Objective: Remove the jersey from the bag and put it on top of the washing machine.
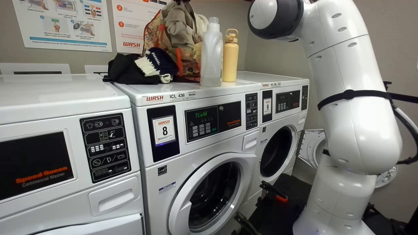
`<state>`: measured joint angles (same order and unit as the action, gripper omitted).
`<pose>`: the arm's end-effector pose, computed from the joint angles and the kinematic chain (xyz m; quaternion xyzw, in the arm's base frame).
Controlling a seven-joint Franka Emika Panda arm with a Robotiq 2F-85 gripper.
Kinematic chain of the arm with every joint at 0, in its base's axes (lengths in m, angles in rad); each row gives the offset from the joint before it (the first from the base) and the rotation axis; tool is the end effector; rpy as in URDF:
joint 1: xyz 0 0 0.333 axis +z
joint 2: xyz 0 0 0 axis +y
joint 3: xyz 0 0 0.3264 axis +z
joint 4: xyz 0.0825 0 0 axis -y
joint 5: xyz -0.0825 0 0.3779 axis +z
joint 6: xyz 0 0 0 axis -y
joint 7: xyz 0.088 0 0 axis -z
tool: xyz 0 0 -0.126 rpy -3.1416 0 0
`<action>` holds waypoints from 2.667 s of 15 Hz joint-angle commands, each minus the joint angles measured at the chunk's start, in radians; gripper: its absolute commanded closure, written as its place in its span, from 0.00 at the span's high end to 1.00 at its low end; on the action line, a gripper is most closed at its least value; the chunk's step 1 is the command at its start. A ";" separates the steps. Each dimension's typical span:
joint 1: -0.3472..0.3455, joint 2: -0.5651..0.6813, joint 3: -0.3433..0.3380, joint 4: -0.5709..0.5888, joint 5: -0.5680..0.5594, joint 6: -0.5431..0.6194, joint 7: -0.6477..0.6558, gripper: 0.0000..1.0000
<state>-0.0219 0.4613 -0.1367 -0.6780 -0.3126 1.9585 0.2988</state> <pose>0.6700 -0.0943 0.8067 0.8800 -0.1898 0.4079 0.1520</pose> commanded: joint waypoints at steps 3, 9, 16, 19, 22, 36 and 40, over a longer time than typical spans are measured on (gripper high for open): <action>0.099 -0.118 0.041 -0.055 -0.006 -0.049 -0.070 0.04; 0.199 -0.195 0.144 -0.109 0.014 -0.152 -0.235 0.04; 0.279 -0.218 0.272 -0.176 0.058 -0.144 -0.401 0.04; 0.289 -0.193 0.318 -0.203 0.096 -0.138 -0.467 0.04; 0.272 -0.181 0.357 -0.248 0.184 -0.116 -0.561 0.04; 0.270 -0.056 0.462 -0.236 0.480 -0.165 -0.897 0.04; 0.272 -0.036 0.510 -0.246 0.518 -0.208 -0.960 0.04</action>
<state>0.2535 0.4211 0.3425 -0.9218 0.1631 1.7817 -0.6018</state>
